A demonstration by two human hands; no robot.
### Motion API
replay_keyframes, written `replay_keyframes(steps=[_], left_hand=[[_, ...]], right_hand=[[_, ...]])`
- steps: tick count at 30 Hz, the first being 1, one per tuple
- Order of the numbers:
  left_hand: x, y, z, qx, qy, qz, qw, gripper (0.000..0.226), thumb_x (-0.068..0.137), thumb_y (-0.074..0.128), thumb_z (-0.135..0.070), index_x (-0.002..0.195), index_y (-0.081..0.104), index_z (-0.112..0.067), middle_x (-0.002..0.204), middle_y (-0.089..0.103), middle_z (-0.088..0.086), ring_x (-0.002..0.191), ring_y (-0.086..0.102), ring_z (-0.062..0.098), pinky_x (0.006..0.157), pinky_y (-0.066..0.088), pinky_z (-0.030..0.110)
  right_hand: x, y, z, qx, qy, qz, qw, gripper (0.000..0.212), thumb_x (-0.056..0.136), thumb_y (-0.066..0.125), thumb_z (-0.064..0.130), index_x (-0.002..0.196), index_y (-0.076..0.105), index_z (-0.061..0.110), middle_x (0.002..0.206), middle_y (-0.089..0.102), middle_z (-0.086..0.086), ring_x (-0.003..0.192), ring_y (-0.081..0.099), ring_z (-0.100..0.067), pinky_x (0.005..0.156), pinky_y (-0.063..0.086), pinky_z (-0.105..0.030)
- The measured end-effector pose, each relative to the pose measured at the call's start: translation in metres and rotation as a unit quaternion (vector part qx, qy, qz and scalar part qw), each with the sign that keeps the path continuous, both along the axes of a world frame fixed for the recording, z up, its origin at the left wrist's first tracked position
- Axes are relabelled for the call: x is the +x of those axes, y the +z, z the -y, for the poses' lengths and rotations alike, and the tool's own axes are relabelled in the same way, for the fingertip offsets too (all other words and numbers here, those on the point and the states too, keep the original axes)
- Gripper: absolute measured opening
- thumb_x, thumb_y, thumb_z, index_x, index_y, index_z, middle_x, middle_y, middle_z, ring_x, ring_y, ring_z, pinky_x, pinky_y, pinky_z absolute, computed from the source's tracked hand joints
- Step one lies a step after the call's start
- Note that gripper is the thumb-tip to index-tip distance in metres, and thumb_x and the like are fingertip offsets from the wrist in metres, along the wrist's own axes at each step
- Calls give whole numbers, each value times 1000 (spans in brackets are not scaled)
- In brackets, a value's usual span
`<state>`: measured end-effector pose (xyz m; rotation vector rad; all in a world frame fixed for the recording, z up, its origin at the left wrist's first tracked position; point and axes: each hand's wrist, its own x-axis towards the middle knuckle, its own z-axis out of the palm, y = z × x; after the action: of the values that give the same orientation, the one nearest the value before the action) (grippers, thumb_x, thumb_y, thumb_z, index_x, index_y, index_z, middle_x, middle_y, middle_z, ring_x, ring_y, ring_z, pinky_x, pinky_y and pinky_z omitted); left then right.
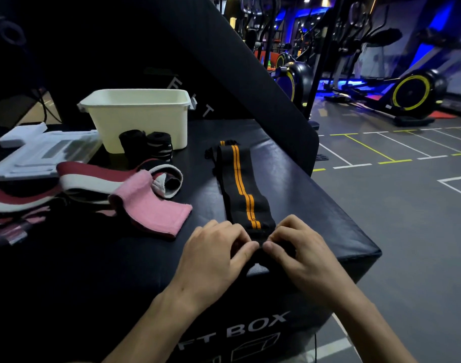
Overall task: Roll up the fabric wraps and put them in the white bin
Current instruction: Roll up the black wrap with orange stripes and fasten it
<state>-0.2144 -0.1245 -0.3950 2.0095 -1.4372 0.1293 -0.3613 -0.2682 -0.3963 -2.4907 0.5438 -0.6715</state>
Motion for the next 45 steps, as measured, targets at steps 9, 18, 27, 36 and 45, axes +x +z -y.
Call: replay_keyframes(steps=[9,18,27,36,45], left_hand=[[6,2,-4,5,-8,83,997,22,89,63,-58,93,66,-36,90,58,-17,81,50,6,71,44,29],[15,4,4,10,-14,-56,998,18,95,64,-50,95,71,-34,87,60,-18,89,50,6,81,41,29],[14,6,5,57,-17,-119,991,26,98,57,-51,93,71,-30,89,64,-17,93,55,3,94,43,35],[14,9,1,17,-29,-87,996,32,84,56,-65,104,64,-41,94,55,-17,90,56,2,82,51,35],[19,13,10,33,9,-86,996,16,90,69,-50,97,70,-36,91,58,-15,95,54,6,91,47,40]], right_hand=[[15,0,-7,20,-70,37,997,28,89,71,37,67,62,24,76,54,6,73,57,-9,63,39,-19],[-3,-2,-10,-26,36,79,996,25,82,83,35,100,67,31,102,58,18,90,63,-6,73,47,-13],[6,2,-2,-63,55,77,994,14,93,67,43,91,70,30,93,51,21,90,57,-5,72,43,-12],[29,-1,9,-14,-7,45,999,26,92,61,48,79,71,28,86,52,14,89,54,-9,71,46,-29],[25,-1,-10,-88,-15,102,991,14,89,74,22,92,63,29,89,62,21,86,56,-5,75,49,-34]])
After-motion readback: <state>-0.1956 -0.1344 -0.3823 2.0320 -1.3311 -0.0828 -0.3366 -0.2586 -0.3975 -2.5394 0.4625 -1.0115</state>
